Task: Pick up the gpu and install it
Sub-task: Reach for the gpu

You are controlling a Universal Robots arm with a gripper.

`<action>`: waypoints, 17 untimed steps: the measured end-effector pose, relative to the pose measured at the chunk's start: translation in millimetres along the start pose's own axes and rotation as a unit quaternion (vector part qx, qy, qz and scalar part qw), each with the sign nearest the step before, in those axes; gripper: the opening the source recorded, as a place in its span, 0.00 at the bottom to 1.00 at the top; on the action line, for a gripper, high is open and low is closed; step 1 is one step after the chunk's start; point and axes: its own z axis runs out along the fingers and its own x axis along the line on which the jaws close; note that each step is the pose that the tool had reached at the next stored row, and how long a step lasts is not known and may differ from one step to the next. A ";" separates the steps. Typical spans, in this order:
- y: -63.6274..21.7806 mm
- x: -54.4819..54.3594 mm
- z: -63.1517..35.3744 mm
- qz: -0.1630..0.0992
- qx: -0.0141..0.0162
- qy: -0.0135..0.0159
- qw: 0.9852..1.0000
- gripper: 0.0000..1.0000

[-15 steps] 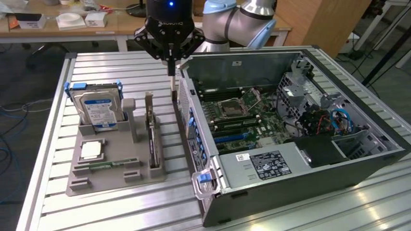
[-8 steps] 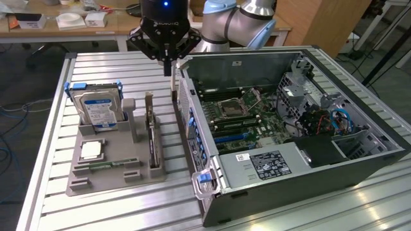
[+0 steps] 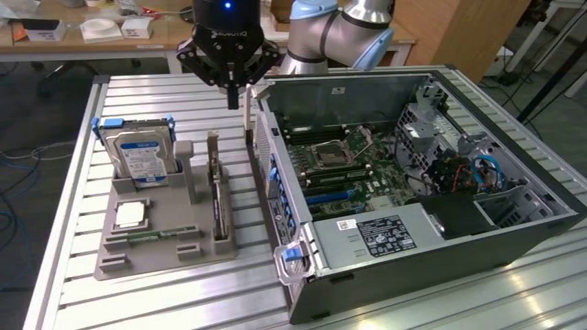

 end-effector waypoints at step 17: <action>-1.8 22.5 -0.4 0.000 0.000 0.000 1.000 0.11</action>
